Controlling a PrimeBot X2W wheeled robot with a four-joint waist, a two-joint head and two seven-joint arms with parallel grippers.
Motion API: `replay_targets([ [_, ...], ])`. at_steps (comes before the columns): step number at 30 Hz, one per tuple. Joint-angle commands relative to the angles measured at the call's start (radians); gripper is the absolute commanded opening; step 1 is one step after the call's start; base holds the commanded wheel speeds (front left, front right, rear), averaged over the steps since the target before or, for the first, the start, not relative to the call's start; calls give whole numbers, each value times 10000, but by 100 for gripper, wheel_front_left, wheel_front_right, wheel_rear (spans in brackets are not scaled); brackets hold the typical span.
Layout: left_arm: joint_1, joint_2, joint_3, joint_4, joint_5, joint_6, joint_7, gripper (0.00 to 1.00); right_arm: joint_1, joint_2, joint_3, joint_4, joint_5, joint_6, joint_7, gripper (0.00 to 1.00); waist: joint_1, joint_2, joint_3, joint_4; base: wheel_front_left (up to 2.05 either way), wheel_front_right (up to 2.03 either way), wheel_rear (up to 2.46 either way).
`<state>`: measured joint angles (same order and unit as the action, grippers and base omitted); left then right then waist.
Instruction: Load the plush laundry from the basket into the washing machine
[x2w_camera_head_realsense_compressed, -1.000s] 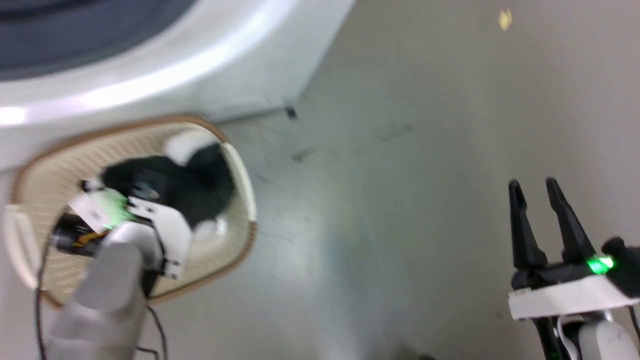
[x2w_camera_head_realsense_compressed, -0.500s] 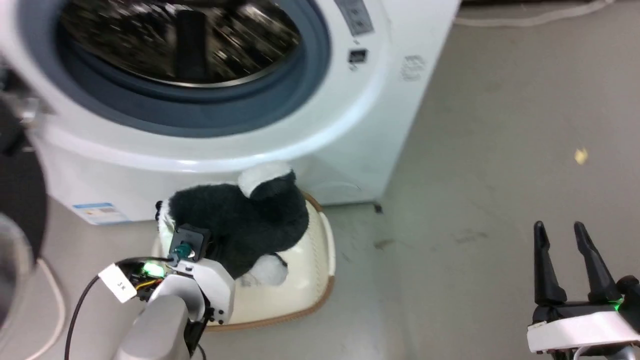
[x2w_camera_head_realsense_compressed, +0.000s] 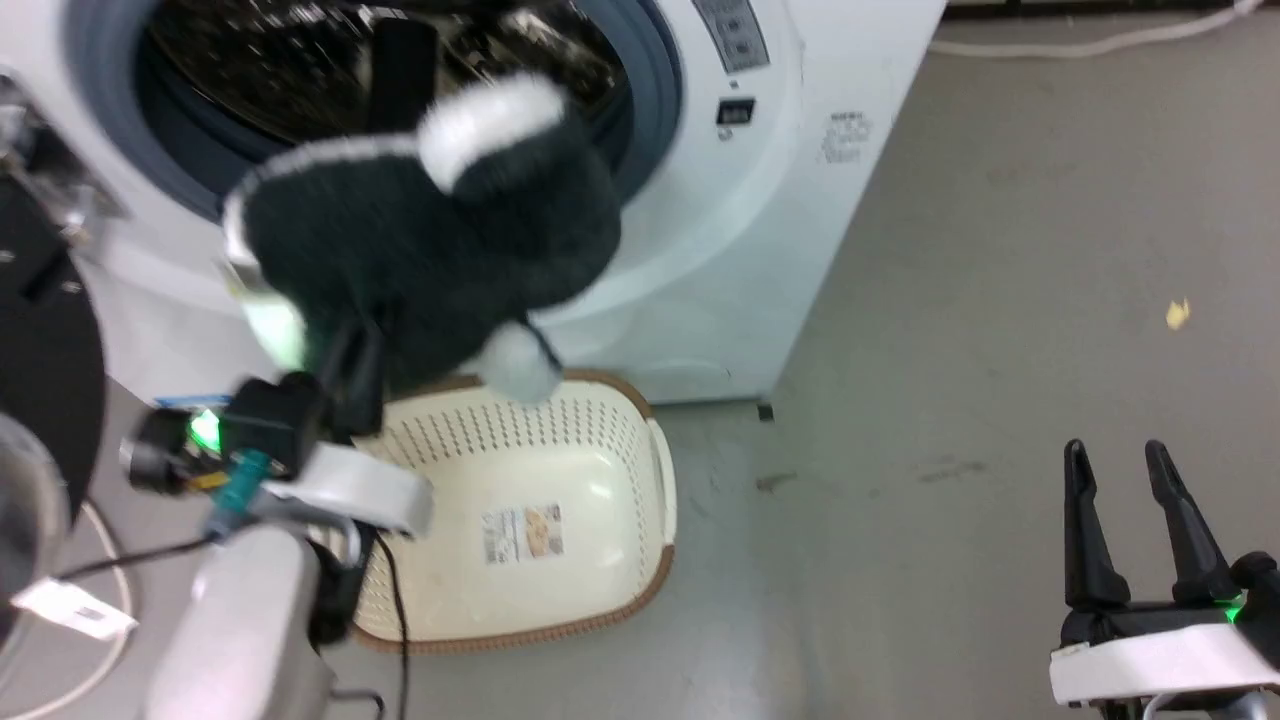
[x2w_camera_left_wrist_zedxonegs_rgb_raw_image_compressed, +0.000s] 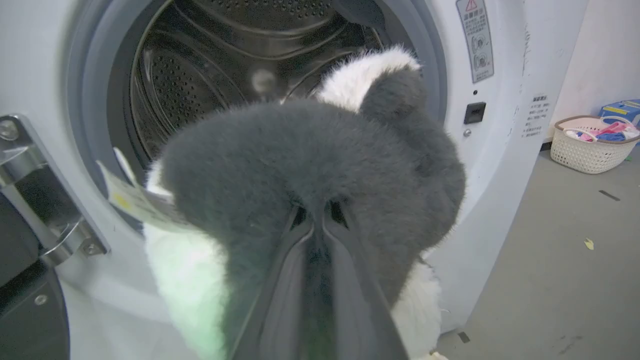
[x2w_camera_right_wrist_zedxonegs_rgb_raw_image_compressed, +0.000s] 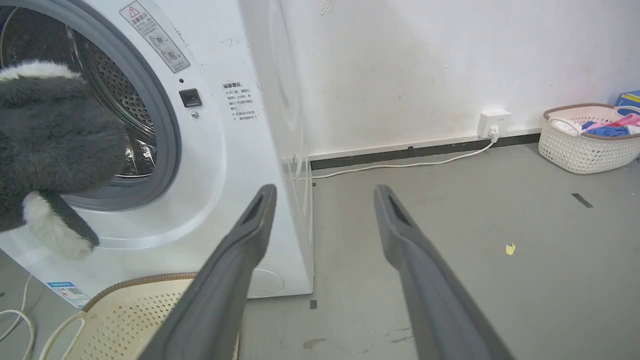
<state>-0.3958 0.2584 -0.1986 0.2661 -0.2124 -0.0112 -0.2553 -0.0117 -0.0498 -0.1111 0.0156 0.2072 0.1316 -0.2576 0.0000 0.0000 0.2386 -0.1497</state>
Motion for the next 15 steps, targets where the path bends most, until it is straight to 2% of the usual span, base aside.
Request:
replay_targets([
  [1, -270, 94, 126, -231, 54, 34, -63, 0, -163, -4, 38, -66, 107, -9, -42, 100, 0, 0, 448, -290, 0, 0, 0],
  [8, -2256, 774, 713, -357, -29, -21, 369, 0, -708, -4, 272, -99, 443, -9, -42, 100, 0, 0, 1860, -968, 0, 0, 0],
  [15, -5187, 1683, 959, 551, 91, -265, 1449, 0, -1378, -4, 579, -82, 933, -9, -42, 100, 0, 0, 3342, -1712, 0, 0, 0],
])
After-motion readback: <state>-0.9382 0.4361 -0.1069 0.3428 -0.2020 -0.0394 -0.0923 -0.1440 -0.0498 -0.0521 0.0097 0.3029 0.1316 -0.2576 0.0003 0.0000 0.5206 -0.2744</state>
